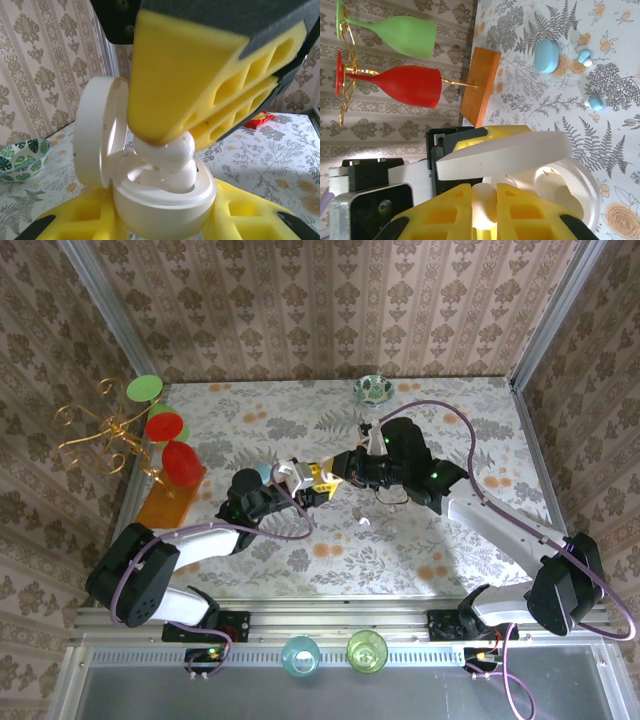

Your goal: Insert the wireless bluetooth earbuds into the charging case

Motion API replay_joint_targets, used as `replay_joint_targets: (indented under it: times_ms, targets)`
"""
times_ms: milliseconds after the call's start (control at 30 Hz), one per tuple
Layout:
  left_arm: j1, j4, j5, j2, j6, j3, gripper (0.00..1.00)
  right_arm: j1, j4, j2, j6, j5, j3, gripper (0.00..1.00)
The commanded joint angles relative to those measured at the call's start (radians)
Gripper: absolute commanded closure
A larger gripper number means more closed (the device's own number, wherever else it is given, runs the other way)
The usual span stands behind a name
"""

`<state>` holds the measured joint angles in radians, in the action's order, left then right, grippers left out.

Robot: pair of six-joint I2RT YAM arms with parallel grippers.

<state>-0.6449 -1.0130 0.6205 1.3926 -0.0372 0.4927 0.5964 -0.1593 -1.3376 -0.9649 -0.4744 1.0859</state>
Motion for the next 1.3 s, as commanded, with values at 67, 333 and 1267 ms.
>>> replay_joint_targets:
  times_ms: [67, 333, 1267]
  targets:
    - [0.023, -0.068, 0.016, -0.022, 0.023, -0.006, 0.77, -0.007, -0.141, 0.016, 0.027, -0.032, 0.092, 0.85]
    - [0.033, -0.072, 0.05, -0.027, 0.023, -0.013, 0.77, -0.064, -0.165, -0.005, -0.115, -0.156, 0.135, 0.85]
    - [0.042, -0.159, 0.072, -0.009, 0.051, -0.036, 0.77, -0.064, -0.084, 0.001, -0.233, -0.146, 0.093, 0.85]
